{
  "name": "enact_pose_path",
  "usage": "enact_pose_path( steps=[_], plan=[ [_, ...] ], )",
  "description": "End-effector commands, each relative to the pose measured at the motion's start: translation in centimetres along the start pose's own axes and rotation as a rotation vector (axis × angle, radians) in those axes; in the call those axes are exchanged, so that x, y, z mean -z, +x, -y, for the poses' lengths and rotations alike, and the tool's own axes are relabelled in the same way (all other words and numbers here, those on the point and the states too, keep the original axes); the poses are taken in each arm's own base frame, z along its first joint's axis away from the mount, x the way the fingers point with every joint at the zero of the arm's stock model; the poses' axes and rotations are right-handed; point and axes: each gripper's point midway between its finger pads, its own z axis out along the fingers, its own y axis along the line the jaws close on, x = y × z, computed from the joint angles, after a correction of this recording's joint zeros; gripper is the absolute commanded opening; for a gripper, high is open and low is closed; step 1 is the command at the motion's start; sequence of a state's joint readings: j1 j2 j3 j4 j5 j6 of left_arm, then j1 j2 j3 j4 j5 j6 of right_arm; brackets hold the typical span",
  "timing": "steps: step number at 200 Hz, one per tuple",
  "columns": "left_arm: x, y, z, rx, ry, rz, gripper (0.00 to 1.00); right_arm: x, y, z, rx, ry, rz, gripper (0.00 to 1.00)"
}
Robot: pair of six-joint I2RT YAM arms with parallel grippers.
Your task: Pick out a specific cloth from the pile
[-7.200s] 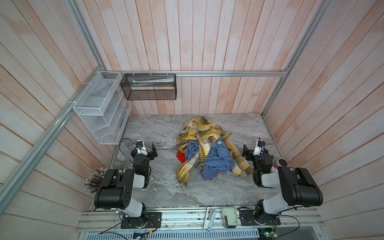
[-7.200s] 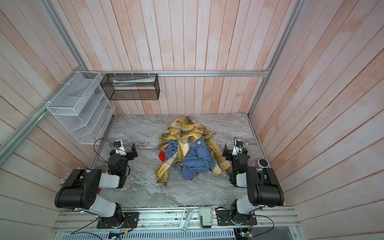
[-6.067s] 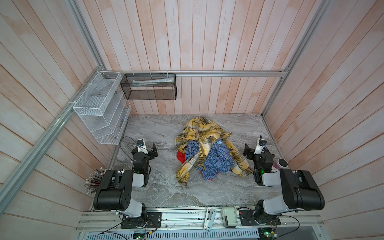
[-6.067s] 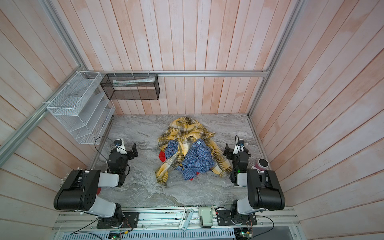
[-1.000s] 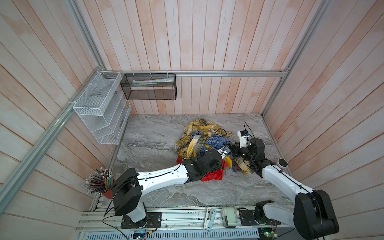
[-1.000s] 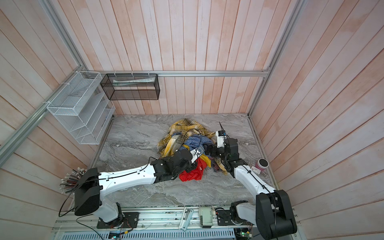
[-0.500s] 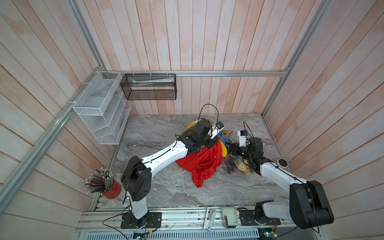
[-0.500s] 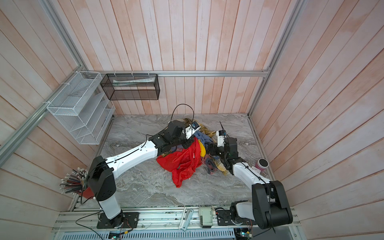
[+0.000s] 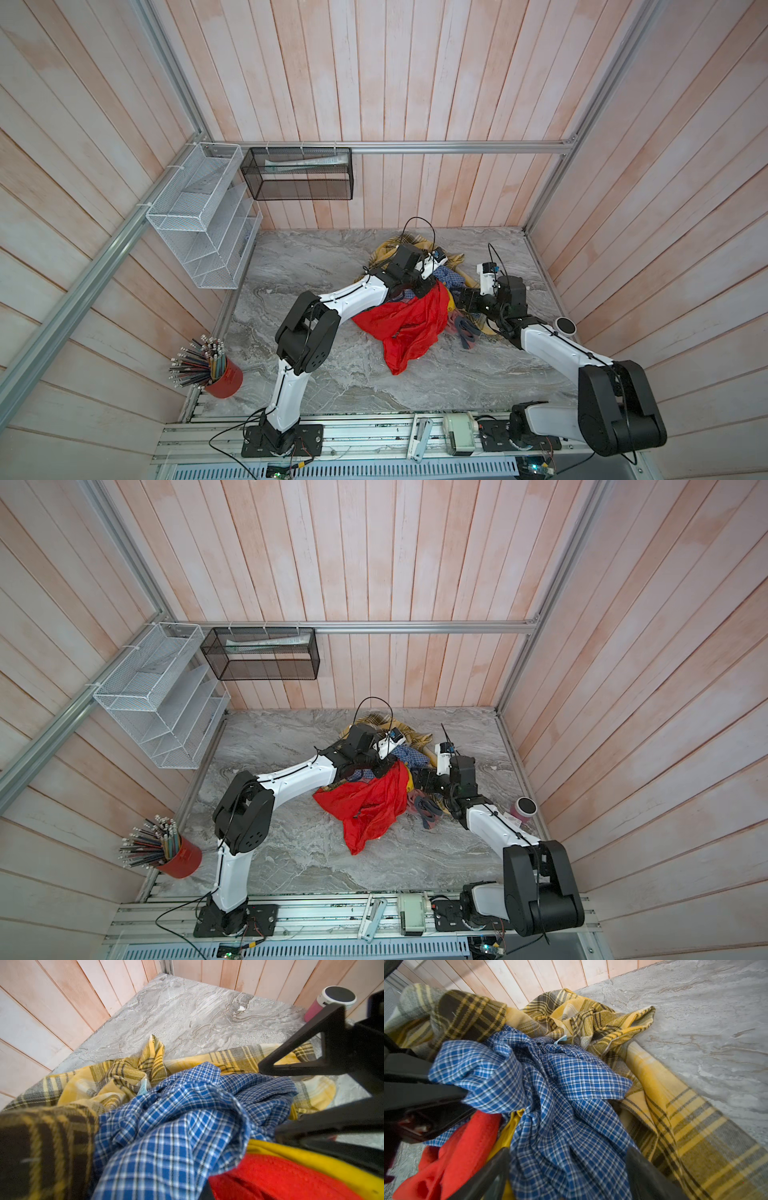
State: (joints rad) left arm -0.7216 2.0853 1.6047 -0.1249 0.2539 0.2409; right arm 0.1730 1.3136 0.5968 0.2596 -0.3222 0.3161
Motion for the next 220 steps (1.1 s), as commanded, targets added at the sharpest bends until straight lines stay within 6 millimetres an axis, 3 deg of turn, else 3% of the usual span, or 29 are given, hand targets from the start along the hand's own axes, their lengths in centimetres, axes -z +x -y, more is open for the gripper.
enact_pose_path(
  steps=[1,11,27,56,67,74,104,135,167,190,197,220],
  plan=[
    [-0.5,1.3,-0.5,0.080,-0.017,-0.033,0.17,0.1,0.4,0.4,-0.023,0.015,-0.018,0.88],
    [0.2,0.9,-0.5,0.110,-0.027,-0.024,0.36,0.1,0.3,0.6,-0.021,0.024,-0.016,0.88],
    [1.7,0.1,-0.4,0.133,-0.040,0.013,0.58,0.2,0.3,1.1,-0.037,0.033,-0.013,0.88],
    [4.5,-1.8,0.1,0.128,-0.078,0.050,0.75,0.1,0.7,1.7,-0.052,0.042,-0.021,0.87],
    [5.3,-2.6,0.8,0.125,-0.072,0.057,0.90,0.0,0.7,1.9,-0.060,0.042,-0.025,0.87],
    [5.7,-2.8,1.2,0.127,-0.067,0.056,0.94,-0.1,0.6,1.9,-0.067,0.038,-0.025,0.87],
    [7.7,-3.0,1.6,0.143,-0.135,0.030,1.00,0.0,0.2,1.6,-0.072,0.018,-0.017,0.86],
    [11.5,-3.1,2.1,0.153,-0.229,0.041,1.00,0.3,-0.1,1.8,-0.063,0.025,-0.010,0.86],
    [15.5,-2.4,4.4,0.159,-0.258,0.060,1.00,0.9,-1.0,1.9,-0.059,0.028,0.020,0.87],
    [16.4,0.6,6.9,0.172,-0.260,0.011,1.00,1.5,-1.7,1.6,-0.034,0.022,0.050,0.88],
    [16.2,1.7,9.1,0.152,-0.237,-0.013,1.00,1.7,-2.0,1.5,-0.030,0.024,0.061,0.89],
    [16.0,6.3,10.9,0.228,-0.226,-0.083,1.00,2.4,-2.7,1.3,-0.016,0.030,0.092,0.91]
  ],
)
